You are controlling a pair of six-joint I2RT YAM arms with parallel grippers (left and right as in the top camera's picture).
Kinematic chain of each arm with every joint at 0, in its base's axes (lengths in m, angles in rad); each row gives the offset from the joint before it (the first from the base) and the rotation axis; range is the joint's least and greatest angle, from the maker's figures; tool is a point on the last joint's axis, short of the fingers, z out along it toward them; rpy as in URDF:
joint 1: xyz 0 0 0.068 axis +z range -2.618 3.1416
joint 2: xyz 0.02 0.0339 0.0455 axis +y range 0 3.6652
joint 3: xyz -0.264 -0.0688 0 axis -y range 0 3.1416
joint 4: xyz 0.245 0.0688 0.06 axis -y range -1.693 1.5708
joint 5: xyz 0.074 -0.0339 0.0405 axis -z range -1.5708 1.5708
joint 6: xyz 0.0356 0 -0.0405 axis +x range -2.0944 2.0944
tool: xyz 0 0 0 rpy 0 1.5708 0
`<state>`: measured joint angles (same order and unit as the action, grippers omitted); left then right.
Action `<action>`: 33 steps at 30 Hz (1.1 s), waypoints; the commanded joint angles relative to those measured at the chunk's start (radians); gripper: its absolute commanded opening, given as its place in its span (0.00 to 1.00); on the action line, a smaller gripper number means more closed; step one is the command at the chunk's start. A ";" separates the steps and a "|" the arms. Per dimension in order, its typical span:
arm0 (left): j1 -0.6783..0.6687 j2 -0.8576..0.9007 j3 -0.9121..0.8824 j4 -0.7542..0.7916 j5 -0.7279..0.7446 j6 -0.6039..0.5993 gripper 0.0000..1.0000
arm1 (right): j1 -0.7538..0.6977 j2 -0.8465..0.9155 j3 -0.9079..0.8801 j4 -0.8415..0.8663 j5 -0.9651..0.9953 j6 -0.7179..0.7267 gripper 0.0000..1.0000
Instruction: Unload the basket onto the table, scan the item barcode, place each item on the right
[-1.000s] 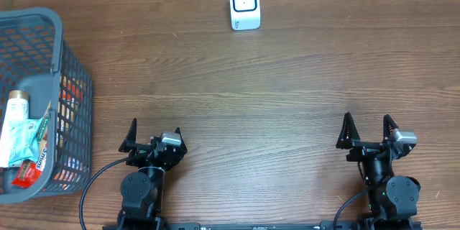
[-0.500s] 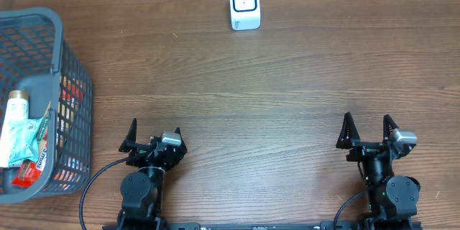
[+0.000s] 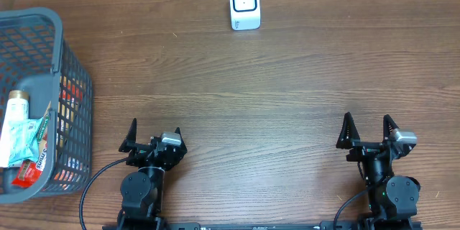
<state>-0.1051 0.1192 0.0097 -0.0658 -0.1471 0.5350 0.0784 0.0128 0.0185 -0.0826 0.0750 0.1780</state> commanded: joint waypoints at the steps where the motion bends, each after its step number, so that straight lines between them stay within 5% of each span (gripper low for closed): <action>1: -0.006 0.004 -0.005 0.003 -0.010 0.019 1.00 | -0.001 -0.010 -0.011 0.006 -0.005 -0.010 1.00; 33: -0.006 0.004 -0.005 0.003 -0.010 0.019 1.00 | -0.001 -0.010 -0.011 0.006 -0.017 -0.010 1.00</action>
<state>-0.1051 0.1192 0.0097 -0.0658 -0.1471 0.5350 0.0784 0.0128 0.0185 -0.0822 0.0658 0.1783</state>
